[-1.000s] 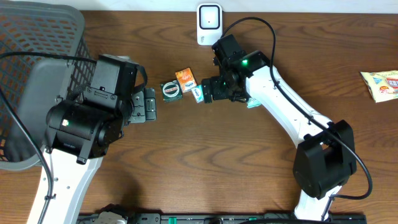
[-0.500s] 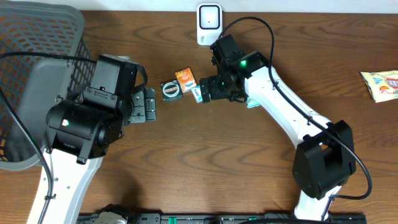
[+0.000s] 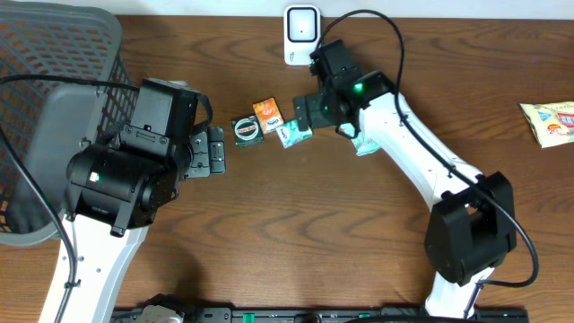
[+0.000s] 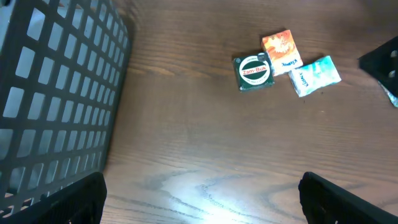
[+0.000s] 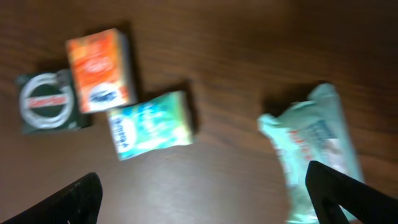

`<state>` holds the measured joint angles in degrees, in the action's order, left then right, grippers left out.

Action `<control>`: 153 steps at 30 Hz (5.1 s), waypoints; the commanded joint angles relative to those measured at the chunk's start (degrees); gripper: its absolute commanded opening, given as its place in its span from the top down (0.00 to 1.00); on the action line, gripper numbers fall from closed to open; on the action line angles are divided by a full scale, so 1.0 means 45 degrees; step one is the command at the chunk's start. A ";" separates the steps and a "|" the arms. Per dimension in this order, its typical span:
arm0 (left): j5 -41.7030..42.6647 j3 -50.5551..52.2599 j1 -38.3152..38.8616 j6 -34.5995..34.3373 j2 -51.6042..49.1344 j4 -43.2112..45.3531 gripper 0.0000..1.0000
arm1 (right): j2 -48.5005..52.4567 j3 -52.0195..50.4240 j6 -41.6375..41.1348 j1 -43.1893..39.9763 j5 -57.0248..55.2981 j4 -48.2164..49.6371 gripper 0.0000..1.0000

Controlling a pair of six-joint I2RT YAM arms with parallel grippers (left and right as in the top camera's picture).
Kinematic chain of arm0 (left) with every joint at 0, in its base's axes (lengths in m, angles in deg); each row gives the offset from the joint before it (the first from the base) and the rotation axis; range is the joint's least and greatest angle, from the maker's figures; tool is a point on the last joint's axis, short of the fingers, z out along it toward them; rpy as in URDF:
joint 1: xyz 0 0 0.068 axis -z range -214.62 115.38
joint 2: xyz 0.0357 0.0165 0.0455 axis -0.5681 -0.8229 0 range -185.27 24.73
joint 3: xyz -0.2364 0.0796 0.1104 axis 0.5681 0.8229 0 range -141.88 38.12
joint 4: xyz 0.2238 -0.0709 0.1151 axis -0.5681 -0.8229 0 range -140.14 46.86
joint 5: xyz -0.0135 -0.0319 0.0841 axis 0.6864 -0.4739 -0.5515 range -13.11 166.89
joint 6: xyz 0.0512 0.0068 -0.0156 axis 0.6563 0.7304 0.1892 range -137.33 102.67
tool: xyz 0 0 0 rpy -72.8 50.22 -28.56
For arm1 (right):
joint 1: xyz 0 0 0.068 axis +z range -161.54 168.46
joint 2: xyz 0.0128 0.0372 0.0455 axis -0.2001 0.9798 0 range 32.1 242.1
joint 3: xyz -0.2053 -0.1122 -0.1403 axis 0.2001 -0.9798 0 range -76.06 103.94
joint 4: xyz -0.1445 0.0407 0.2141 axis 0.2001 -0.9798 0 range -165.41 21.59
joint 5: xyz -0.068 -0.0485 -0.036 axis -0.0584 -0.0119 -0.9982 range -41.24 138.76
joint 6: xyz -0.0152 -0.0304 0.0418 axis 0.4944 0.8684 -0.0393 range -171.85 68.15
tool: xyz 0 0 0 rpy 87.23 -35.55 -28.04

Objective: Scan the item barcode

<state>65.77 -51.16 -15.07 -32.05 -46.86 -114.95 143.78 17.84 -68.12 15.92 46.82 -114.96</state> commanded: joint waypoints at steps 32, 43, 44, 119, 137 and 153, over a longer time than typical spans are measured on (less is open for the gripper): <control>-0.0214 -0.0102 -0.0063 0.0117 -0.0058 -0.0044 0.02 | 0.0029 -0.2395 0.1729 0.0058 -0.5207 0.0816 0.16; -0.0214 -0.0102 -0.0063 0.0117 -0.0058 -0.0039 0.02 | 0.1059 -0.2395 0.1588 0.0534 -0.6120 0.0826 0.24; -0.0214 -0.0102 -0.0063 0.0117 -0.0058 -0.0044 0.02 | 0.1161 -0.2399 0.1593 0.0573 -0.6222 0.0821 0.26; -0.0214 -0.0102 -0.0063 0.0117 -0.0058 -0.0044 0.02 | 0.1962 -0.3633 0.4153 -0.5897 1.3100 0.0248 0.92; -0.0214 -0.0102 -0.0063 0.0117 -0.0058 -0.0039 0.02 | 0.1948 -0.1831 0.4124 -0.7907 1.0516 -0.1622 0.38; -0.0214 -0.0102 -0.0063 0.0117 -0.0058 -0.0039 0.02 | 0.2079 -0.2006 0.2584 -0.6023 0.6839 -0.0680 0.20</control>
<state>65.77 -51.16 -15.07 -32.05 -46.86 -114.95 153.88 8.95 -54.04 -12.21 81.44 -118.21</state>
